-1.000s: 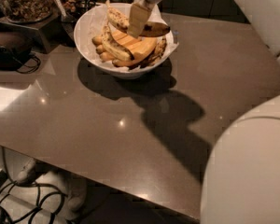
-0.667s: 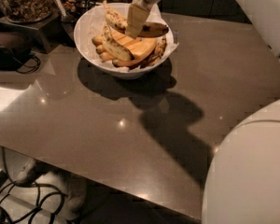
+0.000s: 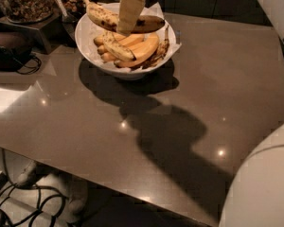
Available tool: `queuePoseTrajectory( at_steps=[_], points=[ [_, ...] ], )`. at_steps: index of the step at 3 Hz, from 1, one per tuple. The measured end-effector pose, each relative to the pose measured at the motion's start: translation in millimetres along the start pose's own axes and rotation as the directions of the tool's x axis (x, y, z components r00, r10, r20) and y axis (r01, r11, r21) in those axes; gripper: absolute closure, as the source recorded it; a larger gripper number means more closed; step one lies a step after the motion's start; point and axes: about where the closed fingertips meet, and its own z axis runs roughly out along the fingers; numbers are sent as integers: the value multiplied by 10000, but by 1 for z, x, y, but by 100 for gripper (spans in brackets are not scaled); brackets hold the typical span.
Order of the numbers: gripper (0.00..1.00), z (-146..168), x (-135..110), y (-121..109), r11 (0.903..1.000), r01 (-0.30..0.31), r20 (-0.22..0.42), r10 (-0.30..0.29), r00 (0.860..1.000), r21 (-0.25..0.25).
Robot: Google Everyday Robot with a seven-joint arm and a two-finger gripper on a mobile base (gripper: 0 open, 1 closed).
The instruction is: Pick banana from white bowl
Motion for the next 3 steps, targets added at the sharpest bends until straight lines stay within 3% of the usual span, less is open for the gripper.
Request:
queuePoseTrajectory(
  at_steps=[2,3],
  points=[
    [100,9,1,8,9997,199,-98,-200,9998,-172],
    [100,15,3,37,9978,-112,-104,106,9999,-646]
  ],
)
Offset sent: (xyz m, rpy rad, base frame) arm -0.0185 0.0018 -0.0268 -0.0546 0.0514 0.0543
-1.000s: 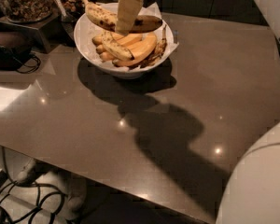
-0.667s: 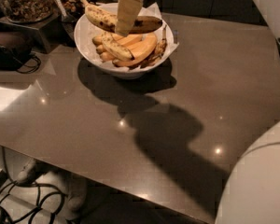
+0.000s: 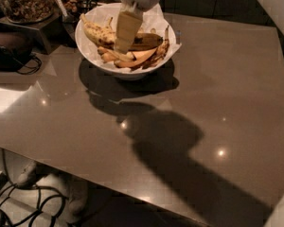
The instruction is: Pick banana from white bowl
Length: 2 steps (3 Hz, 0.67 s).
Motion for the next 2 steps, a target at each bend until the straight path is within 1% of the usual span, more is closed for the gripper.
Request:
queuePoseTrajectory(
  at_steps=[1,2],
  points=[
    [100,1,-6,35,9983,-362,-252,351,9991,-457],
    [100,2,-9,32,9986,-398,-144,394,9991,-347]
  ],
)
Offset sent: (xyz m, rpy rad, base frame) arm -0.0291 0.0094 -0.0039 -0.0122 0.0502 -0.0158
